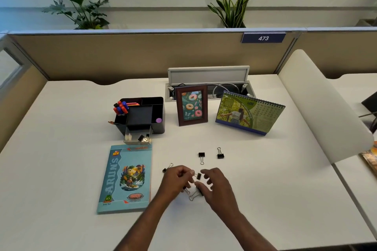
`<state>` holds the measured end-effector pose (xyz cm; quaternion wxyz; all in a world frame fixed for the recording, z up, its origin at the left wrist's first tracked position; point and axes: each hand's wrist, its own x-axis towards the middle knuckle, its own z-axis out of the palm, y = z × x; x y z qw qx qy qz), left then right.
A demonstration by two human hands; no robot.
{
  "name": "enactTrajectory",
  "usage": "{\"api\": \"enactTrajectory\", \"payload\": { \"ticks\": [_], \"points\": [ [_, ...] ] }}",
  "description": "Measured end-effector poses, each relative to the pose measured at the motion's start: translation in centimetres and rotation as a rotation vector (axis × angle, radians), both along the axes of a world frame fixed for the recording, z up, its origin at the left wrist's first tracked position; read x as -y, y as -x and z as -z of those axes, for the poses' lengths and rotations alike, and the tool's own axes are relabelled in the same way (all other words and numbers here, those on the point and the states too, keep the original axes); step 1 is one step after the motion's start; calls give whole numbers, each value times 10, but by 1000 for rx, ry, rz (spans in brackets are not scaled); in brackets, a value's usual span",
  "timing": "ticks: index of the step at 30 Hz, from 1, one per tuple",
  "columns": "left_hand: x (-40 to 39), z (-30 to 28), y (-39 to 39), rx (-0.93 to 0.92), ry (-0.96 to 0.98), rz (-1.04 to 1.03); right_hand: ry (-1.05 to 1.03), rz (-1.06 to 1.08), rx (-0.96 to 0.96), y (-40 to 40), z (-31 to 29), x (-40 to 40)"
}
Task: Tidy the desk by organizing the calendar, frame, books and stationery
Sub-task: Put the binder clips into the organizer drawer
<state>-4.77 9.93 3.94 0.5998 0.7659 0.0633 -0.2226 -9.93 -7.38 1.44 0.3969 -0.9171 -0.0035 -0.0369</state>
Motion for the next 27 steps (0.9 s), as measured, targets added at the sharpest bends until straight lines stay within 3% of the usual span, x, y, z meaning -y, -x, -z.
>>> {"api": "enactTrajectory", "payload": {
  "ticks": [8,18,22,27],
  "points": [
    [-90,-17,-91,149,-294,-603,104,-34,-110,15,14,10],
    [-135,2,-144,46,-609,-446,207,-111,-296,23,24,11],
    [-138,10,-143,46,-589,-394,293,-182,-368,15,20,6],
    [-128,0,-122,141,-509,-501,378,-249,-401,5,28,-1]
  ]
}}
